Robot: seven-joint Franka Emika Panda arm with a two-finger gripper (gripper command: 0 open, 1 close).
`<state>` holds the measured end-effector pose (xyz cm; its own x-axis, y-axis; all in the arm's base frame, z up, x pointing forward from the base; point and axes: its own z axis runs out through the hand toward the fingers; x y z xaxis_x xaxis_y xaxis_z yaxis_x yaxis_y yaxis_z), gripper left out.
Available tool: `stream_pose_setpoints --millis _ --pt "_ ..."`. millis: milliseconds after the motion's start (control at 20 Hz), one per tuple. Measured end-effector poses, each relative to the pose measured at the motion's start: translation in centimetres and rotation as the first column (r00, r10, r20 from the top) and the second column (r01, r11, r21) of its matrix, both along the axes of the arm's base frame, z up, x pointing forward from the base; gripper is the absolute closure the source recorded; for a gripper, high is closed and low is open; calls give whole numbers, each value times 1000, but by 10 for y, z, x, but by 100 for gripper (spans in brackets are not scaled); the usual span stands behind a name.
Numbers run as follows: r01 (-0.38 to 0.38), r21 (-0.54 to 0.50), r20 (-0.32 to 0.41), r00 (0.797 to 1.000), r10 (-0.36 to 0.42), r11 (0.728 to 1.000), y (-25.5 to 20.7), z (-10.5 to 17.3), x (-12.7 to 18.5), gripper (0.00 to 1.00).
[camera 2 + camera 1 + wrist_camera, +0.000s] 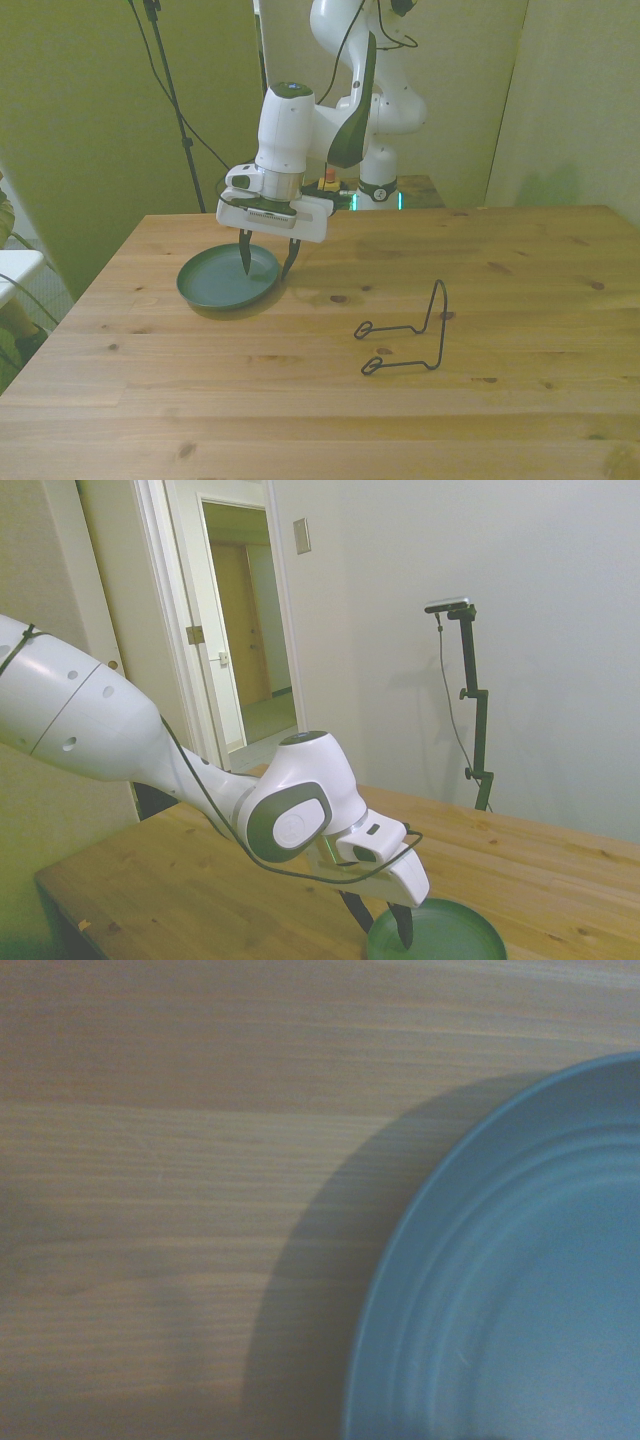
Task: Load the plate
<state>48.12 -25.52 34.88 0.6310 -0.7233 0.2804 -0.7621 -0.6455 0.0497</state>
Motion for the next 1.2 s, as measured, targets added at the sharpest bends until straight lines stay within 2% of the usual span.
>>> stream_pose_setpoints --millis 1200 --pt "6 -17 10 1000 -6 1000 -10 0 2 100"
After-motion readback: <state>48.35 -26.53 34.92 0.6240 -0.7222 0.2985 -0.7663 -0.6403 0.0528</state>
